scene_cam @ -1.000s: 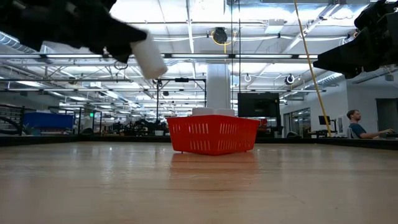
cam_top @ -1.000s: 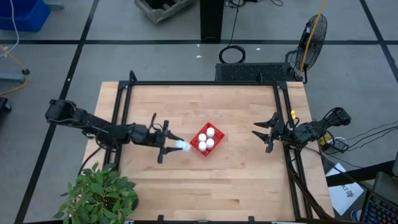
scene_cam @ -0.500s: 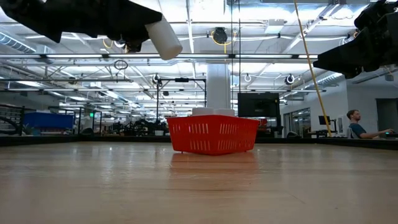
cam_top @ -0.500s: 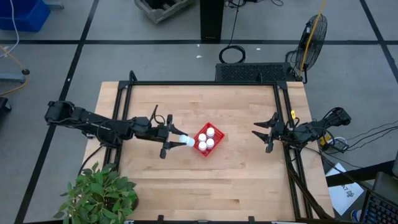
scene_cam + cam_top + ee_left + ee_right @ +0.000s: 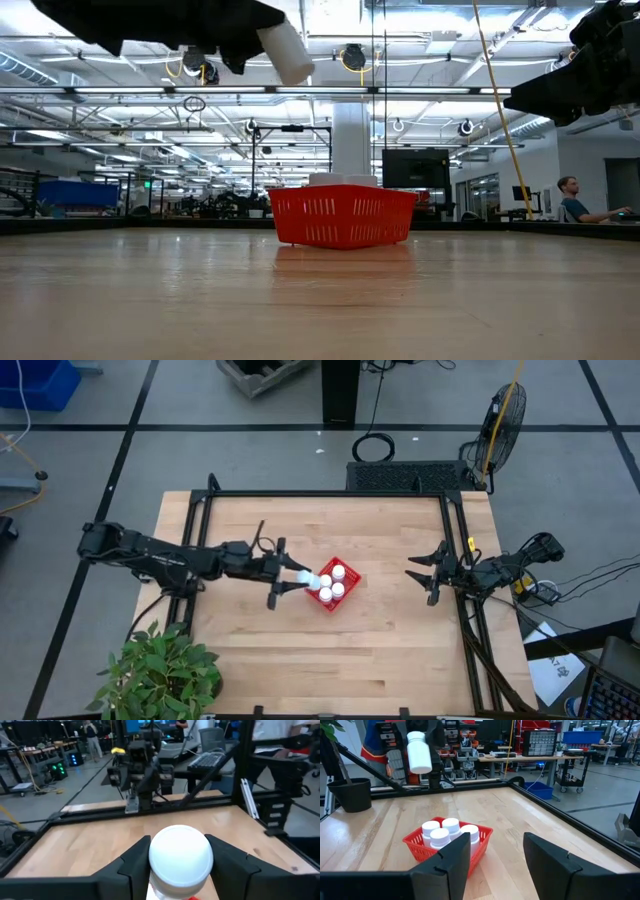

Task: Pick and place pill bottles into a basket
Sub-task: Put the white medicine bottle into the red bin

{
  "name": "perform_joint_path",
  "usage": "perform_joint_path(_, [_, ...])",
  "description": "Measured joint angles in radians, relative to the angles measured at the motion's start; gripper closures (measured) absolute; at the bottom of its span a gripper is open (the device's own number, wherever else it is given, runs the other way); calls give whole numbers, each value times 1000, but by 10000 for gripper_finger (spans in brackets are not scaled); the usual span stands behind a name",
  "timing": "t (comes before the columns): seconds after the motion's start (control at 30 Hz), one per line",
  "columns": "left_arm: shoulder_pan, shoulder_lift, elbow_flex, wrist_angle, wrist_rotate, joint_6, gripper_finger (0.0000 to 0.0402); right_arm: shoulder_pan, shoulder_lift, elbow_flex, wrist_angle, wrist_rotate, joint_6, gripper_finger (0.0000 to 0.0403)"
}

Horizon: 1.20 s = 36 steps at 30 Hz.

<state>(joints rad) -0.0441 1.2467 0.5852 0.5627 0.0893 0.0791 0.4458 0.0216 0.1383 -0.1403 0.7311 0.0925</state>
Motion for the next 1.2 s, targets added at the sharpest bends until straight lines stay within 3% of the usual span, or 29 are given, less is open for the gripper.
perform_joint_path(0.27, [41, 209, 158, -45, -1, -35, 237, 0, 0, 0, 0, 0, 0, 225])
perform_joint_path(0.47, [45, 394, 315, -77, -1, 26, 215, 0, 0, 0, 0, 0, 0, 229])
perform_joint_path(0.63, [58, 501, 424, -127, -2, 51, 237, 0, 0, 0, 0, 0, 0, 225])
perform_joint_path(0.93, [108, 581, 455, -130, -12, 48, 215, 0, 0, 0, 0, 0, 0, 229])
perform_joint_path(1.2, [135, 600, 455, -138, -4, 35, 238, 0, 0, 0, 0, 0, 0, 226])
